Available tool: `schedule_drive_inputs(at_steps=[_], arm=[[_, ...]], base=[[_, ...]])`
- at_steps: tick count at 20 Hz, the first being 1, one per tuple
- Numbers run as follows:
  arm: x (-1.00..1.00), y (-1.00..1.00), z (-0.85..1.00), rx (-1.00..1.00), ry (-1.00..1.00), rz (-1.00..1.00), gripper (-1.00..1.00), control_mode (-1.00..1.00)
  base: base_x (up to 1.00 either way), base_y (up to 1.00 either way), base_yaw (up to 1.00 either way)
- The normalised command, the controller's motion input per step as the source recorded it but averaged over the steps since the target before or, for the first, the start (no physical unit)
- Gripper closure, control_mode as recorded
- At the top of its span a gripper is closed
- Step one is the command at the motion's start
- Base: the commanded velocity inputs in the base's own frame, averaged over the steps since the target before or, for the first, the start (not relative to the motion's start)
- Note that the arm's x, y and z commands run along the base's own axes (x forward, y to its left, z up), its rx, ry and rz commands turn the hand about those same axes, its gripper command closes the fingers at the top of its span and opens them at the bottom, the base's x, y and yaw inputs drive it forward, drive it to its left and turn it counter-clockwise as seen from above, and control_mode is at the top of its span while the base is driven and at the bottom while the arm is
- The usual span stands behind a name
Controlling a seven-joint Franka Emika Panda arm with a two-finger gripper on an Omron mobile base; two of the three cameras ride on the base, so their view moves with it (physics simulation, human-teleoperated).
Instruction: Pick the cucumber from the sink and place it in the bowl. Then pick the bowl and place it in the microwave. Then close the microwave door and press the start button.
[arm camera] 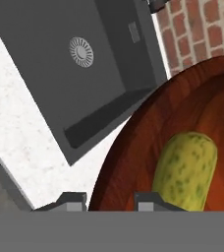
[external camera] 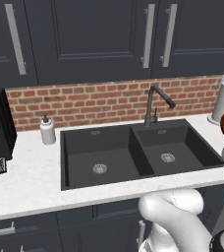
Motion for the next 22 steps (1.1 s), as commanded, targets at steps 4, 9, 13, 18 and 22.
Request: schedule_drive_inputs(at_steps=[4,9,13,18,22], arm=[[-0.59,0.29,0.65,-0.06,0.08,0.4,1.0,-1.0],[-0.44,0.52,0.73,-0.18,0.0,0.22,1.0,-1.0],[-0.34,0.65,0.79,-0.16,0.0,0.09,1.0,-1.0],[-0.29,0.78,0.67,-0.06,0.12,0.04,1.0,-1.0],[-0.4,0.82,0.61,0.0,0.06,0.04,1.0,-1.0]], base=[[0.0,0.0,0.0],[0.0,0.0,0.0],[0.0,0.0,0.0],[0.0,0.0,0.0],[0.0,0.0,0.0]])
